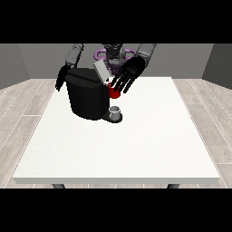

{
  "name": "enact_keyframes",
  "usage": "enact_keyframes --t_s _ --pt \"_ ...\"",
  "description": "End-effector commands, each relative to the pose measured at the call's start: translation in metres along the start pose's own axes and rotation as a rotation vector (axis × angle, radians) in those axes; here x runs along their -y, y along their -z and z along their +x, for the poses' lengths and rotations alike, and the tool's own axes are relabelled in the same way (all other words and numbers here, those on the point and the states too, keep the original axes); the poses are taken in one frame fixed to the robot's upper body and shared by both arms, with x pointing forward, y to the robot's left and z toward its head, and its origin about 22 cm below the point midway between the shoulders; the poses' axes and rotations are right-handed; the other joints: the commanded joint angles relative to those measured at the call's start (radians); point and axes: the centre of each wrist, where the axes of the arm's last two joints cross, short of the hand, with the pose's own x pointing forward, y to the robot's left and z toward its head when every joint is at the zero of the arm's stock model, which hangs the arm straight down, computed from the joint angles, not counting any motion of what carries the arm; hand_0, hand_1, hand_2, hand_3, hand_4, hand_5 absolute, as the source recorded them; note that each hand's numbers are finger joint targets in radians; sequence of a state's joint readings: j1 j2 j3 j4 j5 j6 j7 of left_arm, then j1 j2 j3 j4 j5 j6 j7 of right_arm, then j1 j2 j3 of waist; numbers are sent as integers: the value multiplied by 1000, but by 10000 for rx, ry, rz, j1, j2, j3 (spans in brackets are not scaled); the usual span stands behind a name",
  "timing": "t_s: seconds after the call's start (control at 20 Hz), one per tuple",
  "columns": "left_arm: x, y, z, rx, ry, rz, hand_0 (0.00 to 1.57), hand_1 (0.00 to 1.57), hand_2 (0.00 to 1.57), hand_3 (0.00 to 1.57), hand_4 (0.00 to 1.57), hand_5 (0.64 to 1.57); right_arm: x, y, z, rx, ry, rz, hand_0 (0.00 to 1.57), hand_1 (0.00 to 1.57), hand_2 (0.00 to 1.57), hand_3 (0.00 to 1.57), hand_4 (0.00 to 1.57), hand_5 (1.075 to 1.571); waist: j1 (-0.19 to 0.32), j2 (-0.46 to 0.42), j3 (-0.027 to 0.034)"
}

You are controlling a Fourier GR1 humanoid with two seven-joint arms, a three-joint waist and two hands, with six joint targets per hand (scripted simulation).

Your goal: Insert the coffee pod into the coffee machine and close the lid

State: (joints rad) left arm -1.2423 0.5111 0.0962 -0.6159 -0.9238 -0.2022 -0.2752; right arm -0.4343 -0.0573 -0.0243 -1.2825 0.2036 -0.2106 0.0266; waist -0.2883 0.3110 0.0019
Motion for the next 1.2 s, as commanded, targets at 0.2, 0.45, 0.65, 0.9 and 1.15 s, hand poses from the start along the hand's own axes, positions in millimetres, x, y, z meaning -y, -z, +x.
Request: enact_keyframes --t_s 0.2,0.45,0.65,0.9,1.15 --pt "112 -20 -7 -526 -1387 -2082 0 0 85 0 0 1571 9 -46 -55 -1740 152 101 0 0 0 0 0 1571 723 -2344 -19" --pt "178 -37 1 -319 -6586 -1051 0 0 0 0 198 1571 39 -66 -88 -2388 147 -501 0 0 0 0 0 1571 1841 -3390 -46" --pt "239 -71 -3 -1281 -10304 -777 0 0 0 0 408 1571 36 -61 -78 -2041 832 -687 0 0 0 0 0 1571 2717 -4381 -64" --pt "303 -119 3 -2258 -11839 -1699 0 0 0 0 419 1571 26 -55 -60 -2027 1352 405 0 0 0 0 0 1571 3436 -5740 -28" --pt "317 -131 13 -2718 -11983 -2227 0 0 0 0 442 1571 44 -37 -39 -1048 508 1085 0 0 0 0 154 1571 4065 -6000 -17"
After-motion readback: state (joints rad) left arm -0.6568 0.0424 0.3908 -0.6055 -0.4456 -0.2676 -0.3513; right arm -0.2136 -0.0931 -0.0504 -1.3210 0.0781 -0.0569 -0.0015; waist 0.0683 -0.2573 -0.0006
